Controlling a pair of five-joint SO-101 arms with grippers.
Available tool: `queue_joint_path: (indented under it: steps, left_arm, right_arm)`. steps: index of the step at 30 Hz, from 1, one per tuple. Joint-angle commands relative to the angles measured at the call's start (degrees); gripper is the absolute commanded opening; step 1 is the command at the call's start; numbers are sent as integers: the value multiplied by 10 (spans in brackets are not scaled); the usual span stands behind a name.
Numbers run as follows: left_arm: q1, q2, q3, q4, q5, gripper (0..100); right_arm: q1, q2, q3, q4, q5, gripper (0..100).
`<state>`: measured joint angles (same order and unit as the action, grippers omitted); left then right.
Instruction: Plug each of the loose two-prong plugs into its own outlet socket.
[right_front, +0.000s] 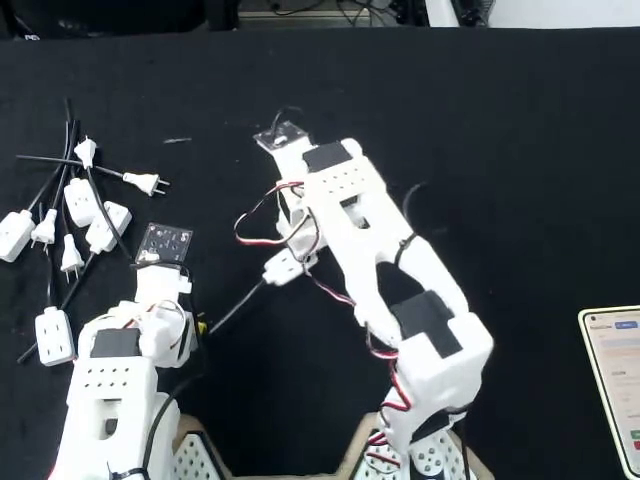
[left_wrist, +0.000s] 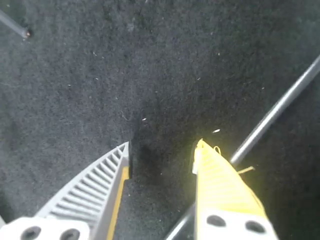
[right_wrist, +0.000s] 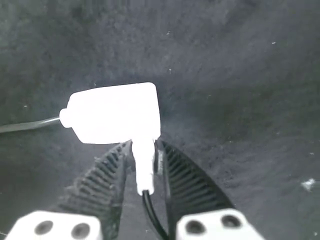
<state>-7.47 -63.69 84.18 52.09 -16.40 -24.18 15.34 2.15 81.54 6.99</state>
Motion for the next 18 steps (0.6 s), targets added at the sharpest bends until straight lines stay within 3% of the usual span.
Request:
queue_joint_path:
  steps: [1, 7, 13, 18]
  left_arm:
    - [-6, -9, -3, -6, 3, 216]
    - [-7, -9, -2, -6, 3, 216]
    - [-7, -9, -2, -6, 3, 216]
    - [-7, -9, -2, -6, 3, 216]
  right_arm:
    - [12, -37, 6, -33, 24, 11]
    - [1, -26, 27, -94, 64, 23]
    - [-46, -26, 24, -104, 130, 205]
    - [-69, -33, 5, -130, 172, 211]
